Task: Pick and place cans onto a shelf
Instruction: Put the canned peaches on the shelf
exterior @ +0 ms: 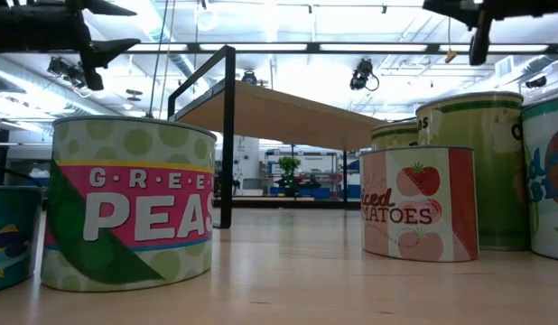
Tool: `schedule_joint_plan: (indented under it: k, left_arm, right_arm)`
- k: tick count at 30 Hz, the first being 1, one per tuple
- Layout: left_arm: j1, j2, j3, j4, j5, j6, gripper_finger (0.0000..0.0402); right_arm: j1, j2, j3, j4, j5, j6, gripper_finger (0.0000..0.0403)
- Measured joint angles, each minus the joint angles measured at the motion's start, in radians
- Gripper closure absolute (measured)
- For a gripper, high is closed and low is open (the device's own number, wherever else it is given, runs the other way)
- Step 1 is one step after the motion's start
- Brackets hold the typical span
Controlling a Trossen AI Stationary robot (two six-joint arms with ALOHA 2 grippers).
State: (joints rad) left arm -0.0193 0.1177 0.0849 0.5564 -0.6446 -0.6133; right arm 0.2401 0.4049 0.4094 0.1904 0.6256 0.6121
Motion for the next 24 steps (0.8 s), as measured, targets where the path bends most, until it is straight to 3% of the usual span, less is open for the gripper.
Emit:
schedule_joint_plan:
  k: [7, 12, 17, 24]
  left_arm:
    - [0.0, 0.0, 0.0, 0.007, 0.027, -0.013, 0.0206]
    - [0.0, 0.0, 0.0, 0.006, 0.032, 0.002, 0.0198]
    - [-0.001, 0.0, 0.0, -0.011, 0.114, 0.005, 0.0177]
    - [-0.001, 0.0, 0.0, -0.021, 0.17, -0.003, 0.0183]
  right_arm:
    - [0.0, 0.187, 0.198, -0.344, -0.017, 0.036, 0.0336]
    - [0.0, 0.315, 0.329, -0.571, -0.068, 0.094, 0.0265]
    - [0.0, 0.453, 0.483, -0.816, -0.157, 0.119, 0.0183]
    - [0.0, 0.644, 0.632, -1.051, -0.303, 0.091, 0.0099]
